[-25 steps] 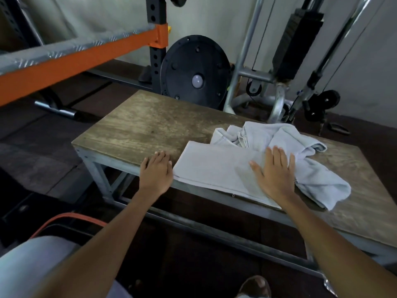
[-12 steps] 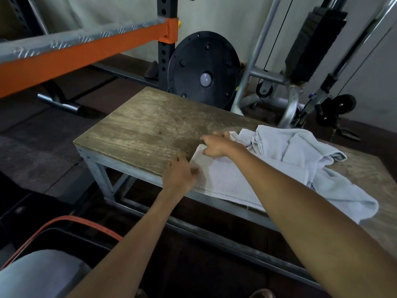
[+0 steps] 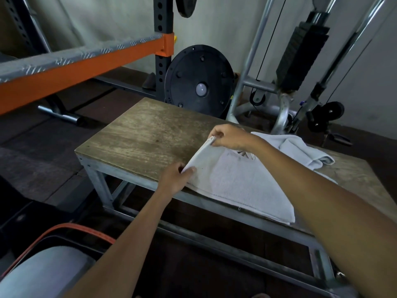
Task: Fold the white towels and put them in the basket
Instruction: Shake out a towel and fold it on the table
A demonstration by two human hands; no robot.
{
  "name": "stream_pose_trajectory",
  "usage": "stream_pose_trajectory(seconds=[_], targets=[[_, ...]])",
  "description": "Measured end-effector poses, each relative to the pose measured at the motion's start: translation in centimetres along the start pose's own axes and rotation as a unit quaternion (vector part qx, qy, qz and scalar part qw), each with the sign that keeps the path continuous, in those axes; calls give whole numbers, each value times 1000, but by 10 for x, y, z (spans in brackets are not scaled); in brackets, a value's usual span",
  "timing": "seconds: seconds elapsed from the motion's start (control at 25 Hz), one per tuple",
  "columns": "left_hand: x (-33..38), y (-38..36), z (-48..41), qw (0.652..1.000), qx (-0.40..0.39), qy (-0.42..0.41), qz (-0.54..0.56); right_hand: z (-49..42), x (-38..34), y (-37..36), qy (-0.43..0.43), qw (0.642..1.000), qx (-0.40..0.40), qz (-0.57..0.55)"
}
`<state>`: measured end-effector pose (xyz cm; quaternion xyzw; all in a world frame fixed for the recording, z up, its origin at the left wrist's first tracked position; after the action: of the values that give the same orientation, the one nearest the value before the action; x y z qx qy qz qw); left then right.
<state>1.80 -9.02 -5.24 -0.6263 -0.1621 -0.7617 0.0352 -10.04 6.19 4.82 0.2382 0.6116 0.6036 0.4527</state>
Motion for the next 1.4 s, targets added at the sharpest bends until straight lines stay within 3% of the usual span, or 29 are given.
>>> stream_pose_trajectory(seconds=[0.12,0.32,0.44,0.6,0.96,1.4], targets=[[6,1,19,998,2,-41,54,23,9,20,0,1000,29,-9],[17,-12,56,986,55,-139,71,61,19,33,-7,990,36,-138],[31,-31,75,971,54,-226,54,77,32,39,-46,970,73,-228],[44,-72,86,931,5,-366,-21,94,62,38,-81,955,101,-266],[51,-178,94,868,-51,-463,-172,131,150,21,-203,956,86,-193],[22,-214,86,833,-136,-452,-289,135,182,-18,-211,973,71,-56]])
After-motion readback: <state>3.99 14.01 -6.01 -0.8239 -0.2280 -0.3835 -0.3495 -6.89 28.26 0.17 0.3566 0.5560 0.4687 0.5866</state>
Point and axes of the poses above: each hand's wrist, its own z-axis away from the middle knuckle, its own y-axis out of the back of the hand, x = y × z, the point moved 2 cm from there along -z, towards the middle knuckle, and after that the axes turned 14 degrees about z, right-handed, at the moved point
